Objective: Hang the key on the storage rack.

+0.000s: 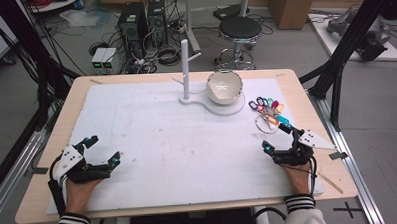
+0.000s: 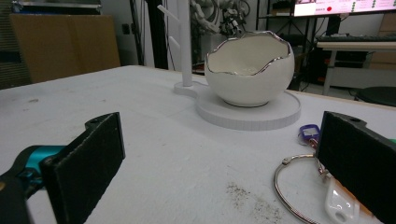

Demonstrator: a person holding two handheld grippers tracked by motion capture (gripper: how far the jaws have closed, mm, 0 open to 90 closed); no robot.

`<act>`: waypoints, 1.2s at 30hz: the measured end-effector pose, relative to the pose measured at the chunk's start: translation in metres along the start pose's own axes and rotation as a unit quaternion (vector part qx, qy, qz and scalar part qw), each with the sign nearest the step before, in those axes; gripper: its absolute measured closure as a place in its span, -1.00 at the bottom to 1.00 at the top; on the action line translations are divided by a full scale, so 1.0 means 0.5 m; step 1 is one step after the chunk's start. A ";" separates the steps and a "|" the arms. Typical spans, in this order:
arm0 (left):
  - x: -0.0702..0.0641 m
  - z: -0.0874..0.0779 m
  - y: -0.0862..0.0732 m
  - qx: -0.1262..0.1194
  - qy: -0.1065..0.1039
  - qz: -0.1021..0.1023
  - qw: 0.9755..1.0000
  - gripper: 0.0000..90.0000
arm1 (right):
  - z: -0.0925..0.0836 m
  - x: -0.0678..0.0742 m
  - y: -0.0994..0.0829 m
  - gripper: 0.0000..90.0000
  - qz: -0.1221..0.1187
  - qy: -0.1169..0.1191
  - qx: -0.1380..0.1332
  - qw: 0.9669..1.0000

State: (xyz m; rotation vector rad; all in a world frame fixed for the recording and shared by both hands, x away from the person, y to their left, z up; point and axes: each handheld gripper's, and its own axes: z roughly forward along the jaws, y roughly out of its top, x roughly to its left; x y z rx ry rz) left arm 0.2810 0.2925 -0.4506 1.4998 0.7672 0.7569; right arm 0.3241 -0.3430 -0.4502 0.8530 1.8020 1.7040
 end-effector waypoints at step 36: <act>0.002 0.000 0.000 0.001 -0.001 -0.003 1.000 -0.96 | 0.010 -0.041 0.167 -0.98 -0.014 0.006 0.064 0.998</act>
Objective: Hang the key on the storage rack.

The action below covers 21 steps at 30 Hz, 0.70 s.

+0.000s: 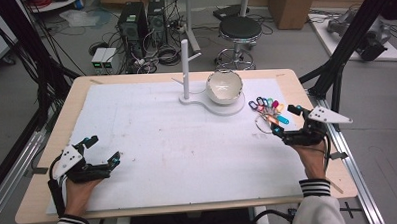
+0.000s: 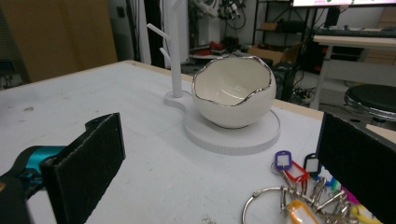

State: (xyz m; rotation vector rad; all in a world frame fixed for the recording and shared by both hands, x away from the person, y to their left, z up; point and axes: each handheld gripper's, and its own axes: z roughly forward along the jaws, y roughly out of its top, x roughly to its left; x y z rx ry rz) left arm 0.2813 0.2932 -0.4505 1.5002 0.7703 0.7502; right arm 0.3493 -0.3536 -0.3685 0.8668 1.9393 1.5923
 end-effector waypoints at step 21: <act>-0.001 0.001 0.000 0.001 -0.001 0.001 1.000 -0.96 | 0.091 -0.066 0.100 -0.98 -0.072 0.067 0.202 0.974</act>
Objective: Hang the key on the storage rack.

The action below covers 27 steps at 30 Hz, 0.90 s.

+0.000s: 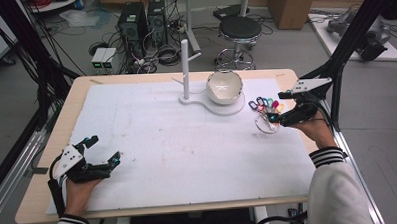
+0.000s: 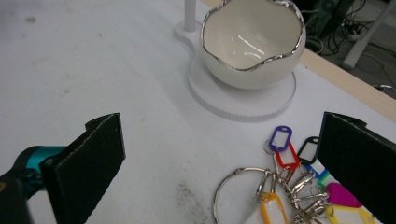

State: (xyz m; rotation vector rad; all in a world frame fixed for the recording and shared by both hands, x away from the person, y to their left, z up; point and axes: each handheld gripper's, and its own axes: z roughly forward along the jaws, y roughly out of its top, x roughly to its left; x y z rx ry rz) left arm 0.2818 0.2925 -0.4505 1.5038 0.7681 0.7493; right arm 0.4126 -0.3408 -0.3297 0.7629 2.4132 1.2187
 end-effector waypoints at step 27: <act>-0.001 0.001 0.000 0.004 0.001 0.003 1.000 -0.96 | 0.128 -0.029 -0.007 -0.98 -0.060 0.057 0.242 0.967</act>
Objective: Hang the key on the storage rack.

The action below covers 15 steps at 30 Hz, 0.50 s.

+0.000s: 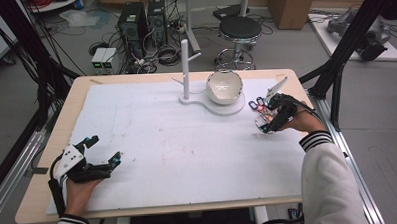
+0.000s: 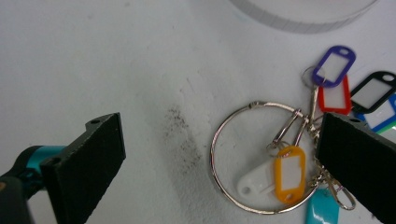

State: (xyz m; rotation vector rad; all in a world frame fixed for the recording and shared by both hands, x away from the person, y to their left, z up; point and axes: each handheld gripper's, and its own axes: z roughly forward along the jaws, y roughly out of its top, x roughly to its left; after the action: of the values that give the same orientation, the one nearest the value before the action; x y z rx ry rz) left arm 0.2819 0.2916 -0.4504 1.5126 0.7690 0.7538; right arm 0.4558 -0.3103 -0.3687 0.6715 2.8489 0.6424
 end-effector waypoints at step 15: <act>-0.001 0.000 0.000 0.000 -0.001 0.001 1.000 -0.96 | 0.046 -0.001 0.006 -0.90 -0.012 0.024 0.060 0.998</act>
State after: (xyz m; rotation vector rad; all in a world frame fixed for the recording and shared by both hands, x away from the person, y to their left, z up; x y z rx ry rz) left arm 0.2817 0.2913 -0.4503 1.5150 0.7663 0.7535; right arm 0.4629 -0.2997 -0.3882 0.6463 2.9532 0.4945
